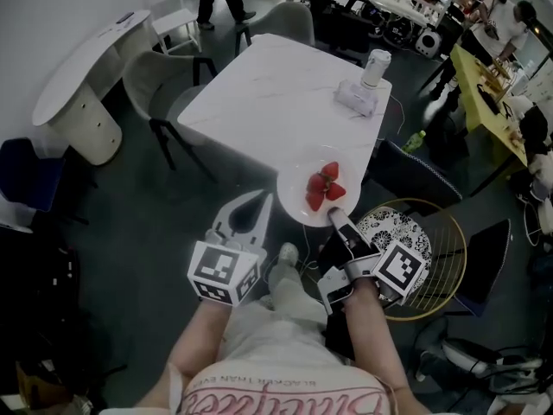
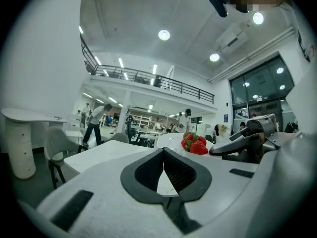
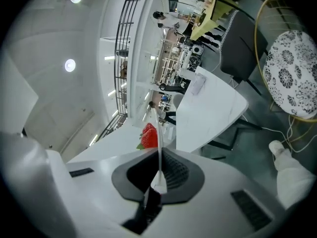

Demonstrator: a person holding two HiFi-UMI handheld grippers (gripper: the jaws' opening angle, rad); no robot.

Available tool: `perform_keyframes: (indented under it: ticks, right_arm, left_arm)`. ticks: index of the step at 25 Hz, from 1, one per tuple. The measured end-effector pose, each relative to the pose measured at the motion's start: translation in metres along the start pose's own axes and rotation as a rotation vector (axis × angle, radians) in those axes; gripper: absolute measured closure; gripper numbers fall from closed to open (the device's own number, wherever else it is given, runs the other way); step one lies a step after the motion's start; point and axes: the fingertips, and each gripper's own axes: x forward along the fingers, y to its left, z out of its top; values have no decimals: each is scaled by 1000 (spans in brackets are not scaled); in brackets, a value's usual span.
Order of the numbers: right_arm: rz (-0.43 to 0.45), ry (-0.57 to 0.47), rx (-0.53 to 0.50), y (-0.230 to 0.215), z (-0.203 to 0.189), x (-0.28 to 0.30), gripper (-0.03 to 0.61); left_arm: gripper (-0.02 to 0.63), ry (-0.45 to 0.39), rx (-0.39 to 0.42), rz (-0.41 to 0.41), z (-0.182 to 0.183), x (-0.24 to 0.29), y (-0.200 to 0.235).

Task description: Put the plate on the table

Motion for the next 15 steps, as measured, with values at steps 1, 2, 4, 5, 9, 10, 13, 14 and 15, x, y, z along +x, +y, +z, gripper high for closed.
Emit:
perform_keyframes:
  ticks: [1,2,4,5,9,10,13,14,15]
  right_arm:
    - [-10,9,-9,2,4,5,568]
    - [-21,18,-29,5,9,10,569]
    - [-36,34,-82,12,20,19,569]
    - [-35,39,-101,15,26,24,568]
    - [17,51,-112,30,51,54,568]
    - [29,55,-110,33,57,63,568]
    - [49,68,-109,41,79,95,569]
    - [51,71,-107,42,87,105,569]
    - [52,72,-101,43,95,114,568]
  left_arm:
    - [609,1,-3,2,0,5,4]
    - [609,1,-6,4,0,10,7]
    - [609,1,-10,8,-1,21,13]
    - [609,-1,-11,9,-1,28,16]
    - [609,-12,-5,18,4,58,30]
    - [609,-15,-2,20,7,68,35]
    - [609,-30,14,26,24,101,50]
    - [609,-36,19,30,31,113,55]
    - [609,-42,24,35,37,124,60]
